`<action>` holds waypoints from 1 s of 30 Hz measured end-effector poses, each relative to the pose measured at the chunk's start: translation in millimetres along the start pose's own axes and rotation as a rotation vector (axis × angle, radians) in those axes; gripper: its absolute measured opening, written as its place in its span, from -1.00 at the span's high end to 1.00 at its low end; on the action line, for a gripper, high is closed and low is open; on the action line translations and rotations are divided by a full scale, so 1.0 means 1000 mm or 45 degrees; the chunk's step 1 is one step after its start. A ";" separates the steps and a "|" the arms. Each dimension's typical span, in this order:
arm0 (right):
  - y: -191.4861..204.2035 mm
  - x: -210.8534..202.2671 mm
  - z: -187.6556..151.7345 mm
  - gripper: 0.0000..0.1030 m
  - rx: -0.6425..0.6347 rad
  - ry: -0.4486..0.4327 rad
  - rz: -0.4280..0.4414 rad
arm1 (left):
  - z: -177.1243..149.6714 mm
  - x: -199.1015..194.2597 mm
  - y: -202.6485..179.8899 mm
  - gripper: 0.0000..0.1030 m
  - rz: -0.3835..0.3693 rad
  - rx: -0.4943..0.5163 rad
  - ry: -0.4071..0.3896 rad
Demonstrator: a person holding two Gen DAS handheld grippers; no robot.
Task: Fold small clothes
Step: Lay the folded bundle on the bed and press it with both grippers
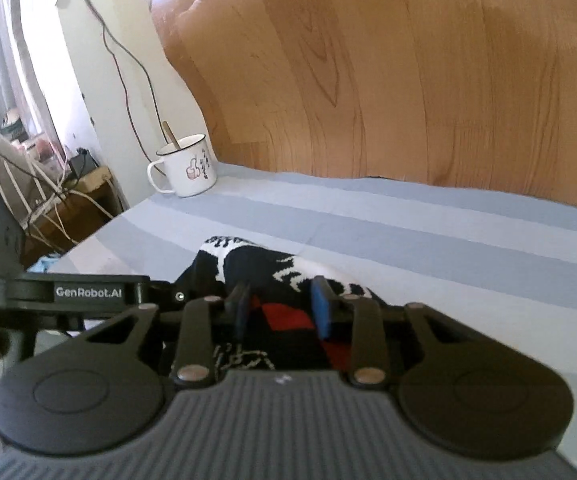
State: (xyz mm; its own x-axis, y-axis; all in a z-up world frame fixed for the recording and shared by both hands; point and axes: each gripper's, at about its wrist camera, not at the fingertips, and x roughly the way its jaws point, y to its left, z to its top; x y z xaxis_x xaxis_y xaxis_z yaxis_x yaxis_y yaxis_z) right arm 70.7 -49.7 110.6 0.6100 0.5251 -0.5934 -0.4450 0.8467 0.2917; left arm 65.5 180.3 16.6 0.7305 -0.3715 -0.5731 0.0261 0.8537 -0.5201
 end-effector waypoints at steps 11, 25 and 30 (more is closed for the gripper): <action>0.007 -0.076 -0.048 -0.68 0.147 -0.290 0.018 | -0.034 -0.041 -0.020 -0.90 0.289 0.136 -0.089; -0.026 -0.060 -0.095 -0.72 0.491 -0.094 0.199 | -0.057 -0.048 -0.048 -0.99 0.446 0.264 -0.107; -0.027 -0.060 -0.100 -0.75 0.508 -0.078 0.211 | -0.063 -0.048 -0.054 -0.99 0.480 0.321 -0.120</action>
State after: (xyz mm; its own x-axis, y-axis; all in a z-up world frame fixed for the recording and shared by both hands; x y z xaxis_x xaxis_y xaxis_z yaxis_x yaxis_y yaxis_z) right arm -19.1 -113.1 63.6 0.5946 0.6509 -0.4719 -0.2596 0.7110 0.6536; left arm -14.4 129.1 32.3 0.7791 0.0068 -0.6269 -0.0969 0.9892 -0.1097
